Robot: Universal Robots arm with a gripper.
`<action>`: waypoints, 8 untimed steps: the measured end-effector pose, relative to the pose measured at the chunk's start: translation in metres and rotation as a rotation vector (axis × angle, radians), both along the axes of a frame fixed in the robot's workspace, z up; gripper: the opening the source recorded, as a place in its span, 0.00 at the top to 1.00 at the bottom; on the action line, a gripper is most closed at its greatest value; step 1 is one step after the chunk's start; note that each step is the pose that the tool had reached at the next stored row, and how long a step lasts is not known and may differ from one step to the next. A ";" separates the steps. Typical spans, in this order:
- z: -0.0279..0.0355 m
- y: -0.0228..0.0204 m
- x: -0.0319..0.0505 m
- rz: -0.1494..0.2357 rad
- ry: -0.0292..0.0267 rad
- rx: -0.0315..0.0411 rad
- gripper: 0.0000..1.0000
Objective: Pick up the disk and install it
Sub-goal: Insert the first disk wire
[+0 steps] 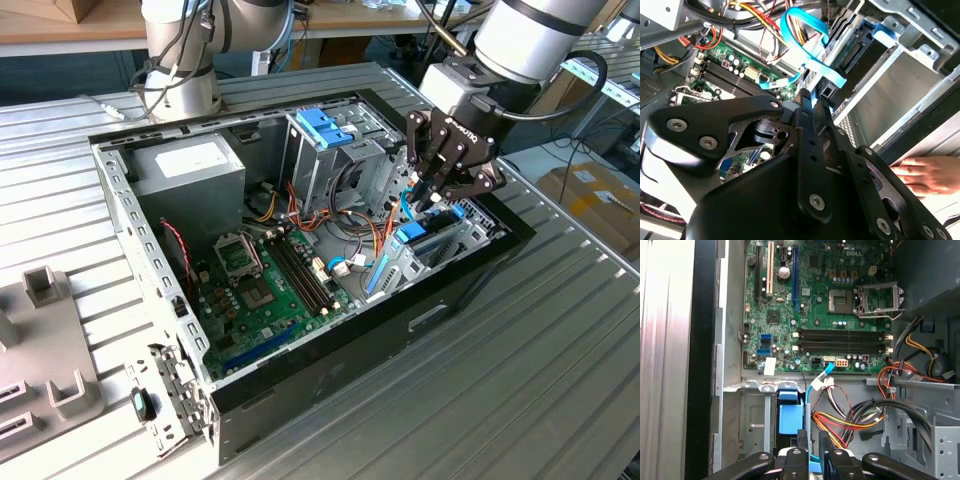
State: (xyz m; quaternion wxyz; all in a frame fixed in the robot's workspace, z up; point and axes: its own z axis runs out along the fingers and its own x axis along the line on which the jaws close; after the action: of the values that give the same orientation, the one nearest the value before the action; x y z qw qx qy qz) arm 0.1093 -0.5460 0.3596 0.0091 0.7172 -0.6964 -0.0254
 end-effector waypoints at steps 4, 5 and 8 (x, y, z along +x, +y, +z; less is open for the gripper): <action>-0.0002 0.0000 0.0001 0.000 -0.0324 0.0000 0.76; -0.0001 0.0000 0.0006 0.000 -0.0324 -0.0001 0.76; -0.0002 0.0000 0.0067 0.000 -0.0324 0.0000 0.76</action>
State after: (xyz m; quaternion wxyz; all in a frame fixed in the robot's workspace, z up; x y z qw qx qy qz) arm 0.1161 -0.5460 0.3595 -0.0022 0.7173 -0.6966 -0.0138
